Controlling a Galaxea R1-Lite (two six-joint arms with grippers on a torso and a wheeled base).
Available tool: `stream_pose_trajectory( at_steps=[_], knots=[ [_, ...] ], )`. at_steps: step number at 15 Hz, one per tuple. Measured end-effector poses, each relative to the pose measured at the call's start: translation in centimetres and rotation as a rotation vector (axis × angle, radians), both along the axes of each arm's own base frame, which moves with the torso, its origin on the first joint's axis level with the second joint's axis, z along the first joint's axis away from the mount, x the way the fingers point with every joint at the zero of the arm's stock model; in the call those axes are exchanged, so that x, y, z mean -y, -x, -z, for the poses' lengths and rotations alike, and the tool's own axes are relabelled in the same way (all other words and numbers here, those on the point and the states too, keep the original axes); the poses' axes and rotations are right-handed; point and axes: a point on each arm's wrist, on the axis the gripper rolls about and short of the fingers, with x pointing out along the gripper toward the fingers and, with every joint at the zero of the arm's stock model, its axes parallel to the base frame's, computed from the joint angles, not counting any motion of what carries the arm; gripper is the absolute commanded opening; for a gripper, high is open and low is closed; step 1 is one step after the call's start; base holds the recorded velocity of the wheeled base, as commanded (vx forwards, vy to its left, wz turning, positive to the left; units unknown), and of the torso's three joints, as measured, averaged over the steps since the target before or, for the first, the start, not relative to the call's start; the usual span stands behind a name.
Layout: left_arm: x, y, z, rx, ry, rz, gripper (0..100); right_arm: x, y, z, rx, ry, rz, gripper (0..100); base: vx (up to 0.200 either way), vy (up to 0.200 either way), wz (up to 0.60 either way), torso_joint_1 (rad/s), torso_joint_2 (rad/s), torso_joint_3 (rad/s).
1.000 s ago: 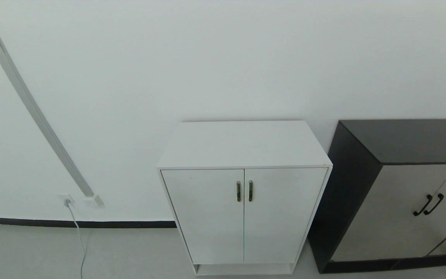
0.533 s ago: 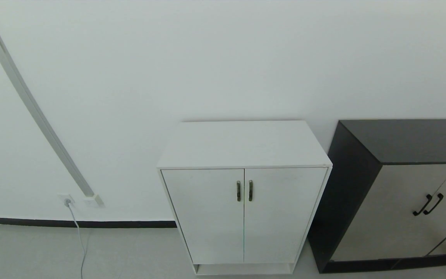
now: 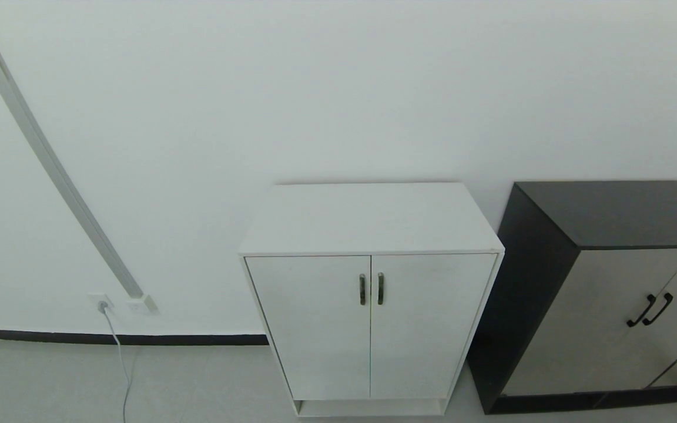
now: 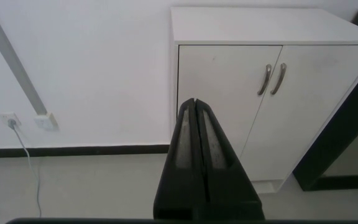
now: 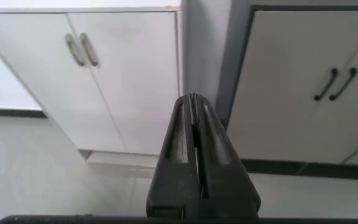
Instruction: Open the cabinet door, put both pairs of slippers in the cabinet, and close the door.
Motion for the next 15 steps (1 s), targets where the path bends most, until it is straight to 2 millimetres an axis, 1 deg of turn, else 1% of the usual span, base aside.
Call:
stream_pose_trajectory(
  at_steps=[5,8,15],
  knots=[
    [0.0,0.0,0.0,0.0,0.0,-0.001,0,-0.04,0.62,0.12,0.083,-0.01,0.062,0,0.0,0.0,0.0,0.0,0.0,0.0],
    [0.0,-0.01,0.04,-0.001,-0.005,0.0,0,0.08,0.77,0.08,0.111,-0.085,0.129,0,0.0,0.0,0.0,0.0,0.0,0.0],
    [0.0,-0.01,0.05,-0.002,-0.005,0.0,0,0.08,0.83,0.09,0.12,-0.082,0.134,0,0.0,0.0,0.0,0.0,0.0,0.0]
  ],
)
